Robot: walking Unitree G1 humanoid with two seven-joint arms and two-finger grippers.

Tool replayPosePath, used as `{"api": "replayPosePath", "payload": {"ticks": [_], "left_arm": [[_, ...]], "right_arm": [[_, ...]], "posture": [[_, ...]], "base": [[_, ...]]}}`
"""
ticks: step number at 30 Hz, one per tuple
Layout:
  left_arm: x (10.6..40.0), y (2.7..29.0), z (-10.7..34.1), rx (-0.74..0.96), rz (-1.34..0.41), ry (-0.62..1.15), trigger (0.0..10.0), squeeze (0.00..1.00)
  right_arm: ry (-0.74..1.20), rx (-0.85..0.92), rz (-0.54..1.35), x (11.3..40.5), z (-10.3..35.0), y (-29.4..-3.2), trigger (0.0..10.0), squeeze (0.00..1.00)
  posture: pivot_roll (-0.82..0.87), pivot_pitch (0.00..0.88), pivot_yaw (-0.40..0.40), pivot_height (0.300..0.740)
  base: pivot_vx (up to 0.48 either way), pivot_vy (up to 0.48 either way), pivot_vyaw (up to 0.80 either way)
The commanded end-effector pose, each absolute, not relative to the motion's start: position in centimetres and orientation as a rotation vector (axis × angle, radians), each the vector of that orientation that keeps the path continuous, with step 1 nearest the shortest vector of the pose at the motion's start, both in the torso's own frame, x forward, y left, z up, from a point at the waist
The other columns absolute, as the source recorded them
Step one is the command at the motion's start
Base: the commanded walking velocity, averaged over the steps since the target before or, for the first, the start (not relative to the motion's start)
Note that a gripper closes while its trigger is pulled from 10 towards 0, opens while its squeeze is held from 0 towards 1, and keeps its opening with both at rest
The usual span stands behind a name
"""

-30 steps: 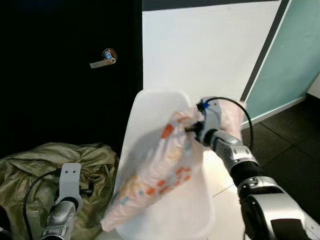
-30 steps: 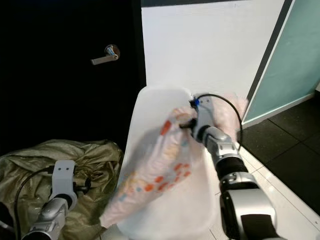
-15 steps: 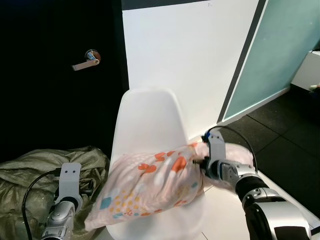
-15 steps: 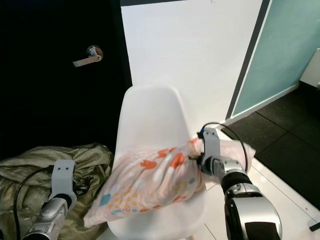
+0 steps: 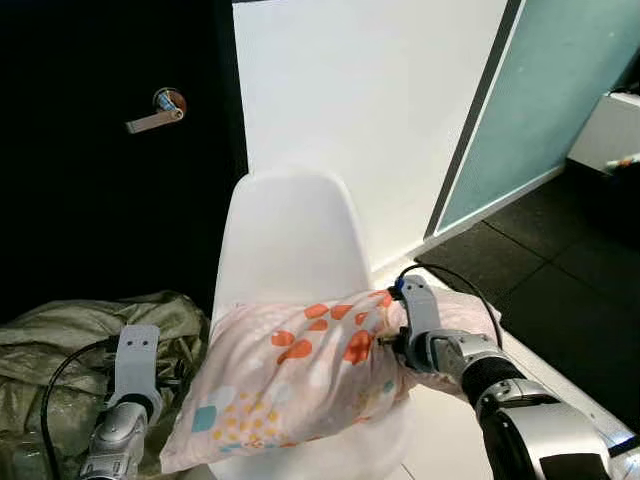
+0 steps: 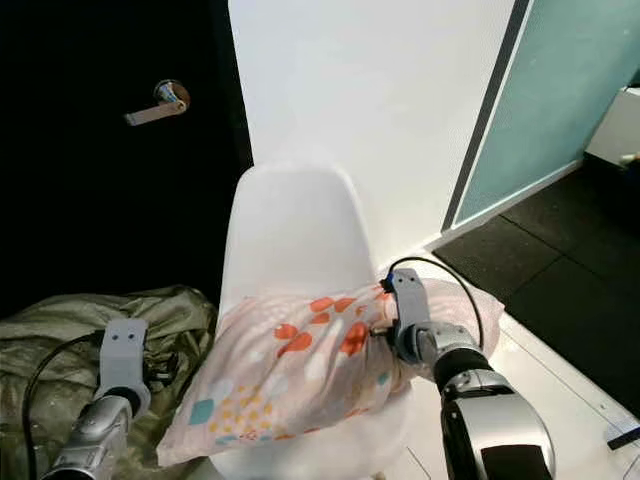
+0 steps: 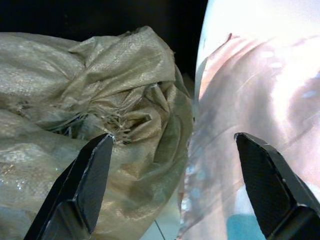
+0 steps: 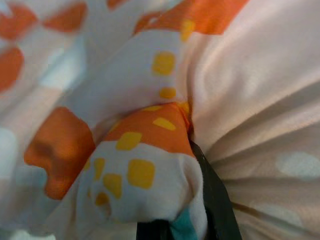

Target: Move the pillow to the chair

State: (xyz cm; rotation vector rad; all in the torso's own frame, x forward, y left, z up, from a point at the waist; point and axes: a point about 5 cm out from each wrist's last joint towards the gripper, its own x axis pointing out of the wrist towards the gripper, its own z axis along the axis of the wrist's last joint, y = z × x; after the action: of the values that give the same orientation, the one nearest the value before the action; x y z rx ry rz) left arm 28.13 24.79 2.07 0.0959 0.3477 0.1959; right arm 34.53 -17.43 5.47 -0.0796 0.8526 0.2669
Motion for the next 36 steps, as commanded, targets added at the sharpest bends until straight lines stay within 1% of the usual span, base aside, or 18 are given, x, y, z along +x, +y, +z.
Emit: {"api": "replayPosePath", "payload": {"ticks": [1,7,8,10,15,18,24,26,31,32,33,34,36], "left_arm": [[27.5,25.2,1.6,0.103,0.203,0.376,10.0,0.00],[27.2,25.3,1.1,0.087,0.210,0.395,10.0,0.00],[27.0,25.2,0.9,0.084,0.210,0.404,10.0,0.00],[26.8,24.9,0.5,0.081,0.206,0.419,10.0,0.00],[27.1,24.6,0.6,0.081,0.196,0.420,10.0,0.00],[27.5,24.4,0.9,0.078,0.189,0.410,10.0,0.00],[27.5,24.1,0.9,0.051,0.190,0.403,10.0,0.00],[27.4,24.1,0.8,0.051,0.188,0.403,10.0,0.00],[27.3,24.2,0.7,0.052,0.188,0.403,10.0,0.00],[27.1,24.5,0.7,0.051,0.194,0.405,10.0,0.00],[27.0,24.7,0.6,0.052,0.199,0.408,10.0,0.00],[27.0,24.7,0.6,0.052,0.199,0.408,10.0,0.00],[26.9,25.0,0.6,0.054,0.206,0.411,10.0,0.00]], "right_arm": [[0.912,-0.066,0.293,33.3,3.9,-16.9,10.0,0.00],[0.857,-0.022,0.306,33.3,3.6,-16.3,10.0,0.00],[0.861,-0.041,0.308,33.1,3.2,-16.2,10.0,0.00],[0.865,-0.090,0.315,32.7,2.7,-16.1,10.0,0.00],[0.804,-0.077,0.320,33.0,2.9,-15.5,10.0,0.00],[0.712,-0.004,0.310,34.0,4.1,-14.8,10.0,0.00],[0.610,0.036,0.289,35.1,5.5,-14.7,10.0,0.00],[0.593,0.038,0.285,35.3,5.7,-14.9,10.0,0.00],[0.572,0.074,0.285,35.4,5.9,-15.0,10.0,0.00],[0.536,0.143,0.325,35.4,6.2,-14.8,10.0,0.76],[0.504,0.198,0.362,35.5,6.5,-14.7,10.0,1.00],[0.504,0.198,0.362,35.5,6.5,-14.7,10.0,1.00],[0.458,0.279,0.428,35.6,7.1,-14.7,10.0,1.00]], "posture": [[-0.11,0.128,-0.043,0.625],[-0.12,0.097,-0.042,0.605],[-0.11,0.065,-0.038,0.600],[-0.11,0.043,-0.038,0.590],[-0.11,0.045,-0.035,0.575],[-0.12,0.067,-0.037,0.560],[-0.11,0.064,-0.036,0.535],[-0.11,0.067,-0.035,0.520],[-0.11,0.071,-0.036,0.520],[-0.11,0.072,-0.033,0.520],[-0.11,0.066,-0.035,0.520],[-0.11,0.066,-0.035,0.520],[-0.12,0.065,-0.039,0.520]], "base": [[0.000,0.000,0.00],[0.000,0.000,0.00],[0.000,0.000,0.00],[0.000,0.000,0.00],[0.000,0.000,0.00],[0.000,0.000,0.00],[0.000,0.000,0.00],[0.000,0.000,0.00],[0.000,0.000,0.00],[0.000,0.000,0.00],[0.000,0.000,0.00],[0.000,0.000,0.00],[0.000,0.000,0.00]]}}
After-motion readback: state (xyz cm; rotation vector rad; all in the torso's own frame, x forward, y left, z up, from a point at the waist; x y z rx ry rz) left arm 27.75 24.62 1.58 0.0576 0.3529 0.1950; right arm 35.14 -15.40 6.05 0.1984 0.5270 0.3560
